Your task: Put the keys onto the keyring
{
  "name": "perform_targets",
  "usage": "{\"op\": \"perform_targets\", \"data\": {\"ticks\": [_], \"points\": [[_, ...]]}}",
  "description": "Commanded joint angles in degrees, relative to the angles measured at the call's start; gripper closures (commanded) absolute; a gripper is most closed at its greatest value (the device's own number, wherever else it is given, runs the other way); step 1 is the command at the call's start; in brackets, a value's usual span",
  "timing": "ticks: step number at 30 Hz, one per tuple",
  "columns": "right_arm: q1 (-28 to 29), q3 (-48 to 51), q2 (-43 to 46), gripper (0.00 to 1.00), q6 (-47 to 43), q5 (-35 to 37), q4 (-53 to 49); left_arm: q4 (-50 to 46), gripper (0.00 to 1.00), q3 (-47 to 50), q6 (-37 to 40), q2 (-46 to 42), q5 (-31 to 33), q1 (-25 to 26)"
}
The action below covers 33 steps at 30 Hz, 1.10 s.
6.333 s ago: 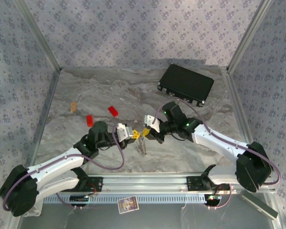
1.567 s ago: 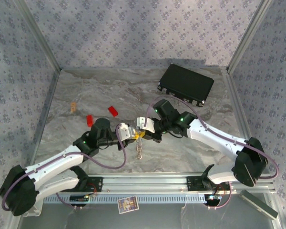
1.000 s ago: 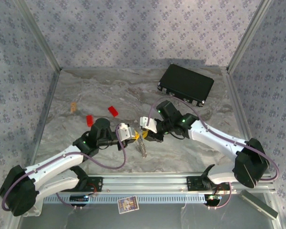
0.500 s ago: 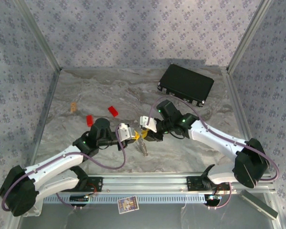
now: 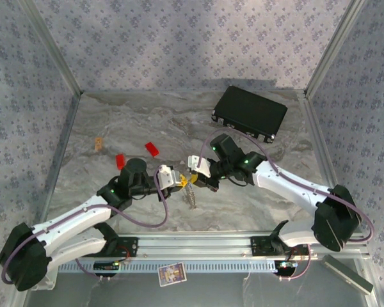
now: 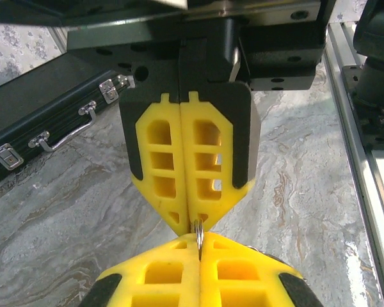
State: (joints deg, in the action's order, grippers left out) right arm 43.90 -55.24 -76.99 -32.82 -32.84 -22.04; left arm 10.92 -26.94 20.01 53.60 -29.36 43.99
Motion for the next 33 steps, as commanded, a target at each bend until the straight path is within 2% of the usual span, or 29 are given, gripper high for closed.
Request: {"op": "perform_targets", "data": {"ticks": [1,7,15,21,26,33], "points": [[-0.3,0.1,-0.9,0.96,-0.2,-0.6,0.7,4.2,1.00,0.0,-0.7,-1.4,-3.3,0.2],[-0.5,0.7,-0.3,0.95,0.3,-0.8,1.3,5.6,1.00,0.6,-1.2,-1.1,-3.6,0.2],[-0.7,0.6,-1.5,0.98,0.5,-2.4,1.6,6.6,1.00,0.6,-1.6,-1.1,-4.3,0.2],[-0.8,0.7,-1.1,0.96,0.8,-2.4,1.4,6.4,1.00,0.8,-1.4,-1.4,-4.3,0.2],[-1.0,0.8,-1.0,1.00,0.7,-2.8,0.3,6.5,1.00,0.8,-1.3,-1.4,-4.0,0.2],[-1.0,0.6,0.2,1.00,0.5,-3.1,0.0,7.0,1.00,1.1,-1.5,-1.3,-3.6,0.2]]}}
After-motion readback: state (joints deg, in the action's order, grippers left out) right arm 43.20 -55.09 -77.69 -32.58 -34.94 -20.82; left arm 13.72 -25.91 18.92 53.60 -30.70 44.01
